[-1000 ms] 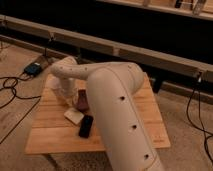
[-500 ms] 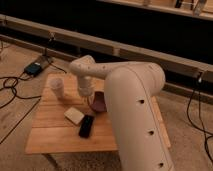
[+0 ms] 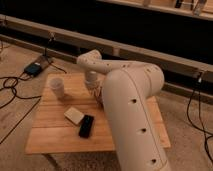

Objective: Drag the ceramic bowl in a circle

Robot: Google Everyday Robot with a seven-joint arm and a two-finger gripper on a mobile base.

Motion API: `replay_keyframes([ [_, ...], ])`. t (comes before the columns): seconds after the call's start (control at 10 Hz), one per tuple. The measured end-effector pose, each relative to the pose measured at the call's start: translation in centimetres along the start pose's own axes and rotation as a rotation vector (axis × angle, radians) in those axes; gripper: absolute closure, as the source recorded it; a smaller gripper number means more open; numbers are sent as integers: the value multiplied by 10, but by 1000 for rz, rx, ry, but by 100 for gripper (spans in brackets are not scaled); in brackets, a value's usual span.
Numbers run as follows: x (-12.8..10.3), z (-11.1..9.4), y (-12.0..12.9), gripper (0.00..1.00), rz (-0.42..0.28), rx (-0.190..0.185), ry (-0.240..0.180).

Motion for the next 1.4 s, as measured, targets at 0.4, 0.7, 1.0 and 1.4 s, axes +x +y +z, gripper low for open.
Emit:
replay_keyframes([
  [0.4, -46, 0, 23, 100, -26, 5, -52],
  [0.7, -61, -6, 64, 100, -108, -7, -69],
  [1.0, -49, -8, 114, 100, -226, -39, -64],
  [1.4, 1, 7, 143, 100, -310, -68, 7],
])
